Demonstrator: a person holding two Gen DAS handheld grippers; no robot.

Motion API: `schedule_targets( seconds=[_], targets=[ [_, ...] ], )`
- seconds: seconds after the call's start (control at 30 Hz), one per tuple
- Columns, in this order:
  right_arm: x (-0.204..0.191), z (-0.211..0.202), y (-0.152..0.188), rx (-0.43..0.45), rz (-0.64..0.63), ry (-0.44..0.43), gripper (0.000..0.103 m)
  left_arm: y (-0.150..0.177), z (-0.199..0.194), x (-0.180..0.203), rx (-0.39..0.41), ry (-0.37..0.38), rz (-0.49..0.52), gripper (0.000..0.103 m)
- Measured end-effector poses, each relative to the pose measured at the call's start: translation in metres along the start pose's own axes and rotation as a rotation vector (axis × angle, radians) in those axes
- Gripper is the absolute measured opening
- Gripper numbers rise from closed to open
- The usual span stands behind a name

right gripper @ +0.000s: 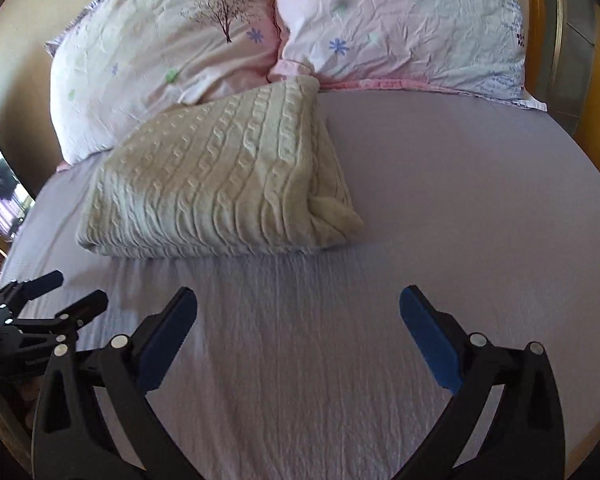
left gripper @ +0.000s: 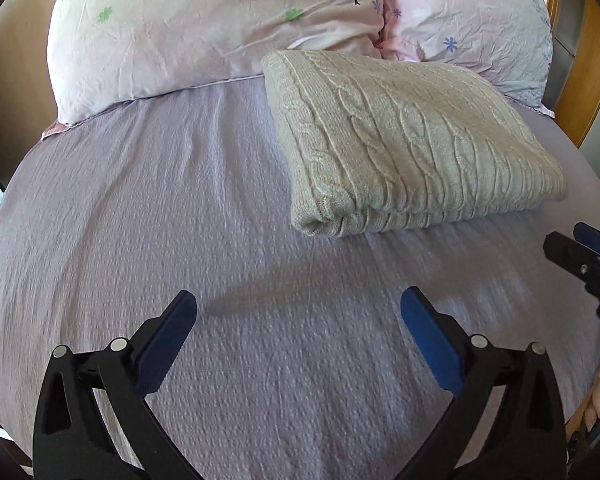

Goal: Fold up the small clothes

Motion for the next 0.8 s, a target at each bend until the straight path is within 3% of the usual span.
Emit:
schedule_targets(
  seconds=[0.3, 0.8],
  targets=[
    [-0.010, 0.013, 0.013, -0.025, -0.072, 0.078, 0.101, -0.002, 0.001, -0.004, 0.020, -0.015, -0.011, 0.102],
    [-0.009, 0.011, 0.015, 0.000, -0.071, 0.077, 0.101, -0.002, 0.001, -0.003, 0.027, -0.014, -0.008, 0.102]
  ],
)
Point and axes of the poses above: each gripper's, at about its wrist camera, not at the fingertips, and z roughly the way its jaws point, x to its right, y to its underside, the point moved 9 cm from there along z, roughly the way its jaws point, and after that the axes turned 3 degrees about y, right-handed, at the moved point
